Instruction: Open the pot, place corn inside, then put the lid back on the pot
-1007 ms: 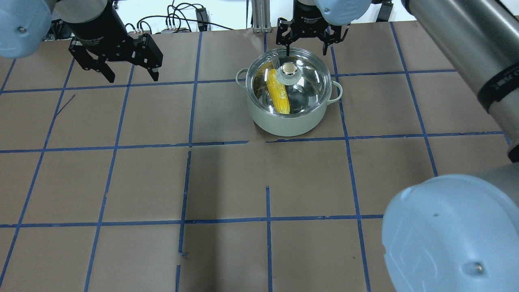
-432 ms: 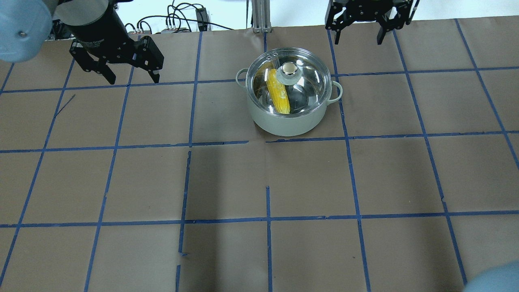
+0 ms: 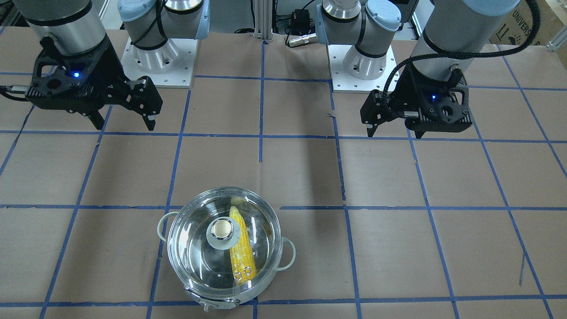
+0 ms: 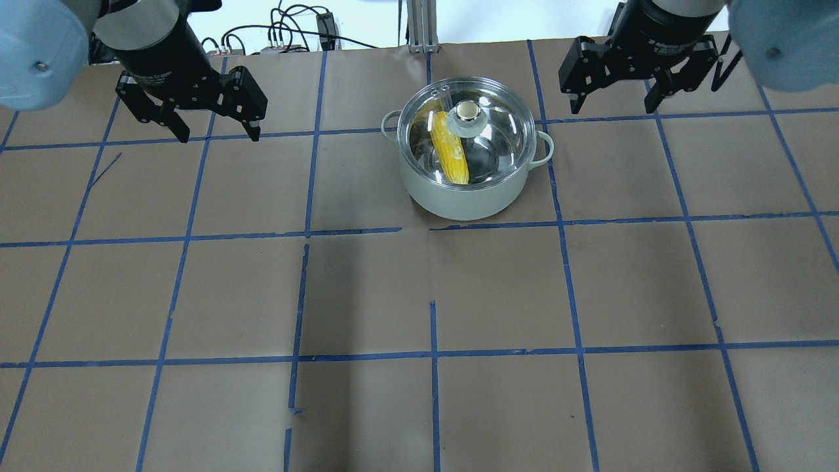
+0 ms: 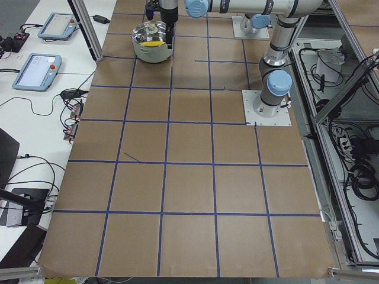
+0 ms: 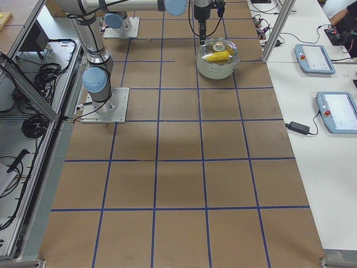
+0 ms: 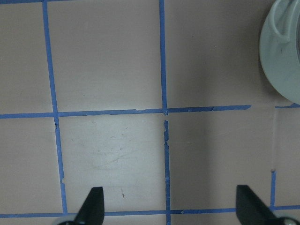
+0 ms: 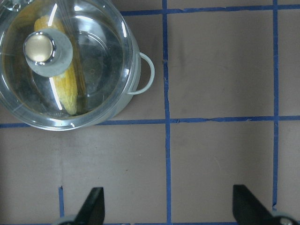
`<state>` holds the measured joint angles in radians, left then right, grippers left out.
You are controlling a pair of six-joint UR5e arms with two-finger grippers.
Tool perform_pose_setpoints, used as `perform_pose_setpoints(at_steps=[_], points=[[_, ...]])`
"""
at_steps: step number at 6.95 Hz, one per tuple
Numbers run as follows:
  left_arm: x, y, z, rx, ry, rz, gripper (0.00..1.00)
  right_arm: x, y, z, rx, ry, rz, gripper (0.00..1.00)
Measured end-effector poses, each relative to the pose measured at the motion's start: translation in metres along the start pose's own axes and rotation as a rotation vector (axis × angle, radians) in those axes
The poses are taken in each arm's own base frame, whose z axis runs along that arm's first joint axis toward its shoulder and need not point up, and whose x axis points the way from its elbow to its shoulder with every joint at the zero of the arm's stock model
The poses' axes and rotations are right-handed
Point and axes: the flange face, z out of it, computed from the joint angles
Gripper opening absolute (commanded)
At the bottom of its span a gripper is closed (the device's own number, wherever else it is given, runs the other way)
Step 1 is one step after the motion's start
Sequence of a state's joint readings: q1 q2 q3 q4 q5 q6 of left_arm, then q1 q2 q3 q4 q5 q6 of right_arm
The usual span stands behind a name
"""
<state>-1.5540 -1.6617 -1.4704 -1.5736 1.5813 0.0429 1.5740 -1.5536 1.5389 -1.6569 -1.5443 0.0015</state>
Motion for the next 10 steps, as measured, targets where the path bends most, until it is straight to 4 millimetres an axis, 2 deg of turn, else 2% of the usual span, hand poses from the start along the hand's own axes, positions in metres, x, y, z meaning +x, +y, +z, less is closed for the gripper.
perform_pose_setpoints(at_steps=[1, 3, 8, 10], points=[[0.0, 0.0, 0.0, 0.0, 0.0, 0.0, 1.0, 0.0, 0.012, 0.005, -0.012, 0.002, -0.051, 0.99], [0.0, 0.0, 0.001, -0.001, 0.0, 0.0, 1.0, 0.001, 0.017, 0.01, -0.026, 0.018, -0.085, 0.99], [-0.003, -0.001, -0.001, -0.007, -0.04, 0.003, 1.0, 0.0, 0.01, 0.02, -0.035, 0.024, -0.089, 0.99], [-0.003, 0.001, 0.001, -0.012, -0.065, 0.008, 1.0, -0.001, 0.003, 0.03, -0.052, 0.023, -0.095, 0.99]])
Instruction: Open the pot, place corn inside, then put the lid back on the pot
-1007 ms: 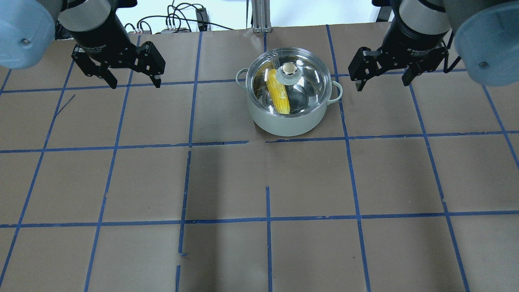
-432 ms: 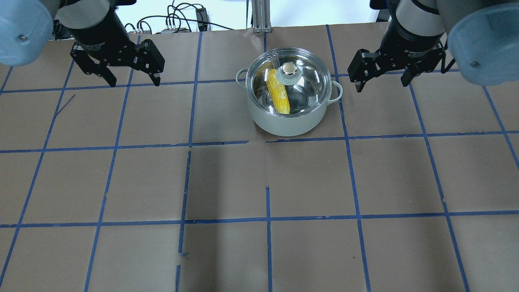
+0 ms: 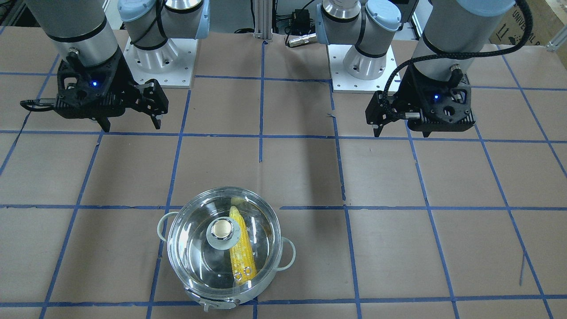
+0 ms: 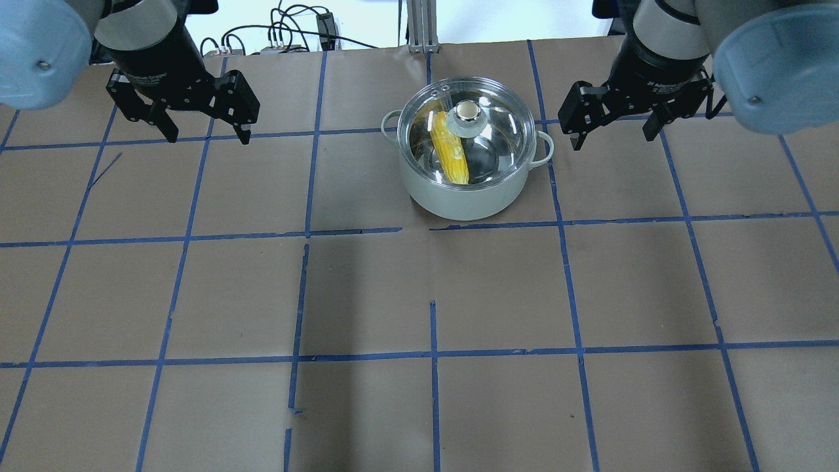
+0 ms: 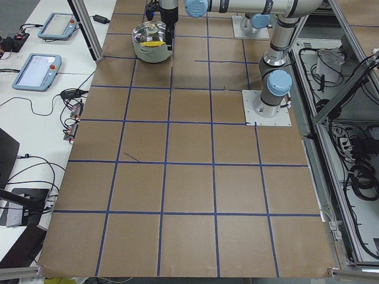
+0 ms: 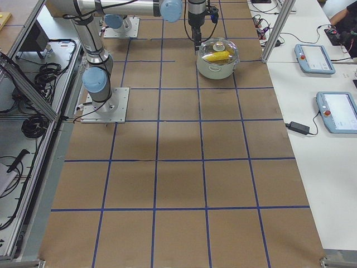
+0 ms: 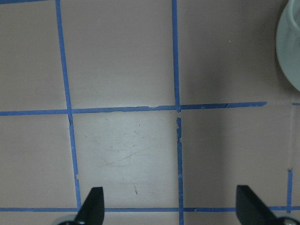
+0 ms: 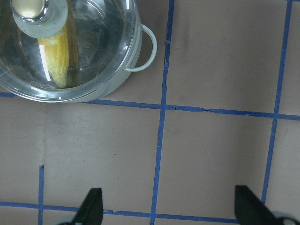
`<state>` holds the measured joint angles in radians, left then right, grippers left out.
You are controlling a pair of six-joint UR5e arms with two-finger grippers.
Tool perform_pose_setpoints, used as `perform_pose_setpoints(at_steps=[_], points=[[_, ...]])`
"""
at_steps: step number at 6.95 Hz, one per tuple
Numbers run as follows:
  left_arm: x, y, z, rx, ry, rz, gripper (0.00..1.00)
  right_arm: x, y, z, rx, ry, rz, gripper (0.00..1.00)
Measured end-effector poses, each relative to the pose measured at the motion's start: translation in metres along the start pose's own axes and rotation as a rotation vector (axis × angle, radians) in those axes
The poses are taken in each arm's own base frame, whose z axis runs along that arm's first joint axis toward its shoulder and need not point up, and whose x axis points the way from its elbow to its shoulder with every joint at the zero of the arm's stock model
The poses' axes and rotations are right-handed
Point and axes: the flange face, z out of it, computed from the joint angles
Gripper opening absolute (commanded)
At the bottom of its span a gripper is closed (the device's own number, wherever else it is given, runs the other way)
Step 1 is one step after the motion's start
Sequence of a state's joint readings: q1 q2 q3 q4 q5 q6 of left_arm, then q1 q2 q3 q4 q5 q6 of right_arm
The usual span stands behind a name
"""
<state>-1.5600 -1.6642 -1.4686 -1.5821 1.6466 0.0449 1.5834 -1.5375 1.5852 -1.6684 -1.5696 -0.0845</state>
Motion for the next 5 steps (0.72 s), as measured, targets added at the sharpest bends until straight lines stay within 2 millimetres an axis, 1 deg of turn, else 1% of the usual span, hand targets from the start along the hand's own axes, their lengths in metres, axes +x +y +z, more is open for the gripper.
perform_pose_setpoints(at_steps=[2, 3, 5], points=[[0.001, 0.002, -0.002, -0.013, 0.0, 0.003, 1.0, -0.002, -0.008, 0.006, 0.001, -0.004, -0.004, 0.99], [0.002, 0.008, -0.003, -0.041, 0.017, 0.003, 1.0, -0.002, -0.011, 0.008, 0.003, -0.004, -0.004, 0.99], [0.002, 0.014, -0.006, -0.063, 0.051, -0.002, 1.0, -0.003, -0.012, 0.009, 0.003, -0.005, -0.005, 0.99]])
